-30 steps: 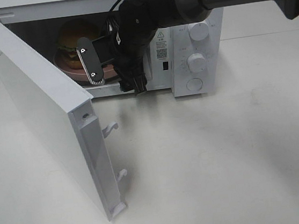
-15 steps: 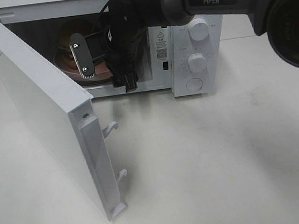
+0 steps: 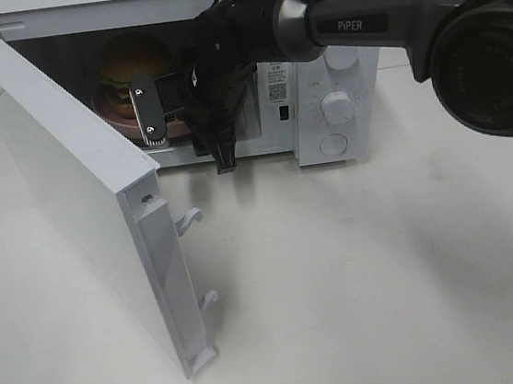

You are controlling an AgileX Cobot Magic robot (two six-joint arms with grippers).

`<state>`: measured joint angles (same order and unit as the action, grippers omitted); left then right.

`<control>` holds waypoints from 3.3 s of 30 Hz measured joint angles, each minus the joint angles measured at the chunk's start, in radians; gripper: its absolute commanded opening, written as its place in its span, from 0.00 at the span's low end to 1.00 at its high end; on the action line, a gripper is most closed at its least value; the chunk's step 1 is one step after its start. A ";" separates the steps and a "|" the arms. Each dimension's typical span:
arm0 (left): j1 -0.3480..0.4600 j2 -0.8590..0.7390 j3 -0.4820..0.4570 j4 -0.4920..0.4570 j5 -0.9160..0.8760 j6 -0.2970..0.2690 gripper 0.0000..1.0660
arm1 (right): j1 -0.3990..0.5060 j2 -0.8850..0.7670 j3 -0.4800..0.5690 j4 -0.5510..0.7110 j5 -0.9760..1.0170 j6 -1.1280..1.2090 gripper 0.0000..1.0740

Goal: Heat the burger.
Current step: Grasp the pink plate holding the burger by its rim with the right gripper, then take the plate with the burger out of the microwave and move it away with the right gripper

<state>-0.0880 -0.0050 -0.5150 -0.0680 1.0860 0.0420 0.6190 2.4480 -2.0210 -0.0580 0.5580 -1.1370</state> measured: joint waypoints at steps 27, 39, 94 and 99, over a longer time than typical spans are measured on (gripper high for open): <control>0.000 0.000 0.000 0.000 0.000 0.000 0.94 | 0.007 -0.053 0.022 0.001 0.008 -0.023 0.00; 0.000 0.000 0.000 0.000 0.000 0.000 0.94 | 0.006 -0.161 0.204 0.075 -0.059 -0.249 0.00; 0.000 0.000 0.000 0.000 0.000 0.000 0.94 | -0.007 -0.721 0.934 0.299 -0.230 -0.666 0.00; 0.000 0.000 0.000 0.000 0.000 0.000 0.94 | -0.007 -0.792 1.010 0.300 -0.237 -0.658 0.00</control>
<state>-0.0880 -0.0050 -0.5150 -0.0680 1.0860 0.0420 0.6120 1.6560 -1.0110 0.2420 0.3210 -1.7950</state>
